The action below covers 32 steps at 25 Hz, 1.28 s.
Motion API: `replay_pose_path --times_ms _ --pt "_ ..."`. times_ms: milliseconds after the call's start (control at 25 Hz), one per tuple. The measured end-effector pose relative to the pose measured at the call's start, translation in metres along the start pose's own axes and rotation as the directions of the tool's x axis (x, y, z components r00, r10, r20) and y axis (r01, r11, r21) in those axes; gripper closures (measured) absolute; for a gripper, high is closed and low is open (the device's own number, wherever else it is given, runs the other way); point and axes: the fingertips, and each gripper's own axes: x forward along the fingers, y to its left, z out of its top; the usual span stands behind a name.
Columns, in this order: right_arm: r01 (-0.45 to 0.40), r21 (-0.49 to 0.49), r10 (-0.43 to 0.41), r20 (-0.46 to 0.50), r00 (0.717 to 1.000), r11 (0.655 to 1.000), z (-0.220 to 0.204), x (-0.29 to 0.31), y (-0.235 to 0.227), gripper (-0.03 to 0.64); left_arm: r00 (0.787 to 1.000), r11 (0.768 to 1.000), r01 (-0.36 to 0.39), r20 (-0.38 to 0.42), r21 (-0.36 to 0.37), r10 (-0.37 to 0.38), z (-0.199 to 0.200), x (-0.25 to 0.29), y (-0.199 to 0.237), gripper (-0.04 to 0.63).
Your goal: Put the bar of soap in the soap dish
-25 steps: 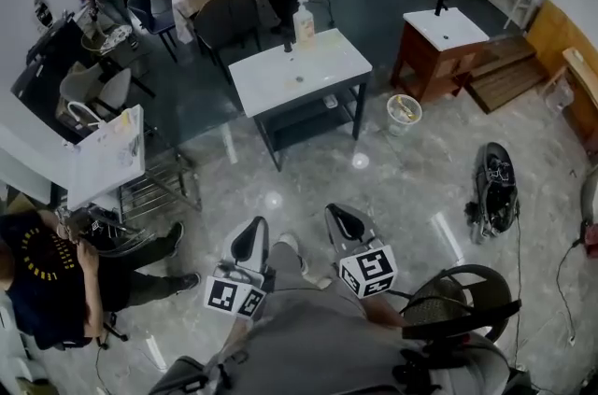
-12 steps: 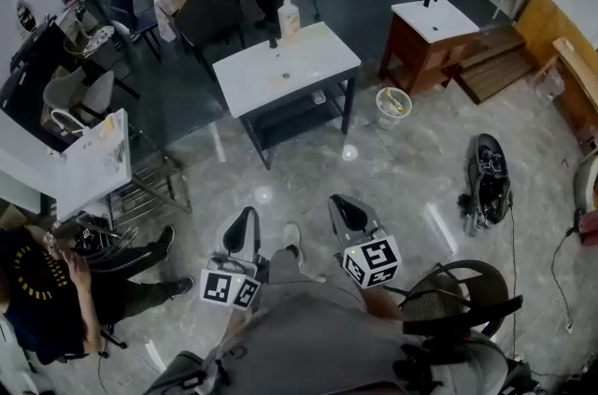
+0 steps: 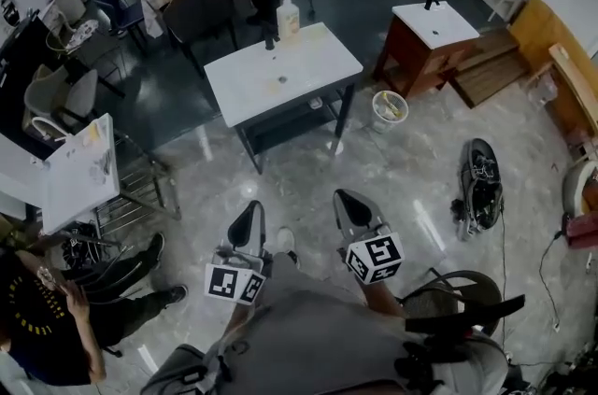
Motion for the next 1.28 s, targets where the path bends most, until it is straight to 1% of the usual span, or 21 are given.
replay_pose_path --times_ms 120,280,360,440,520,640,720,960,1160,1280 --pt "-0.015 -0.041 0.015 -0.008 1.0 0.999 0.012 0.034 0.006 0.617 1.0 1.0 0.019 0.013 0.022 -0.019 0.005 0.021 0.023 0.603" --pt "-0.034 -0.081 0.032 -0.024 0.999 0.996 0.03 0.08 0.015 0.617 0.999 0.999 0.05 0.022 0.005 -0.05 0.01 0.047 0.056 0.603" --pt "-0.043 -0.097 0.039 -0.035 0.999 0.994 0.034 0.099 0.019 0.617 0.999 0.998 0.053 0.01 0.022 -0.053 0.01 0.057 0.071 0.603" --pt "-0.047 -0.095 0.042 -0.053 0.998 0.994 0.033 0.115 0.024 0.616 0.999 0.998 0.047 -0.015 0.033 -0.046 0.007 0.064 0.089 0.603" --pt "-0.048 -0.094 0.042 -0.066 0.997 0.994 0.032 0.132 0.027 0.615 0.999 0.999 0.034 -0.03 0.025 -0.034 0.003 0.072 0.108 0.603" --pt "-0.047 -0.107 0.039 -0.072 0.997 0.993 0.034 0.155 0.028 0.615 0.999 1.0 -0.001 -0.036 0.015 0.001 -0.002 0.085 0.137 0.603" --pt "-0.035 -0.111 0.027 -0.073 0.997 0.993 0.032 0.164 0.026 0.615 0.999 1.0 -0.008 -0.036 0.02 0.009 -0.005 0.092 0.15 0.603" --pt "0.02 -0.087 -0.028 -0.093 0.995 0.996 0.019 0.177 0.011 0.615 0.999 0.998 0.036 -0.032 0.042 -0.035 -0.009 0.115 0.169 0.603" --pt "0.062 -0.07 -0.068 -0.099 0.993 0.996 0.015 0.177 0.001 0.615 0.997 0.998 0.062 -0.038 0.031 -0.061 -0.01 0.124 0.171 0.603" --pt "0.073 -0.068 -0.079 -0.091 0.993 0.995 0.018 0.182 -0.005 0.615 0.997 0.997 0.07 -0.031 0.027 -0.069 -0.008 0.125 0.17 0.603"
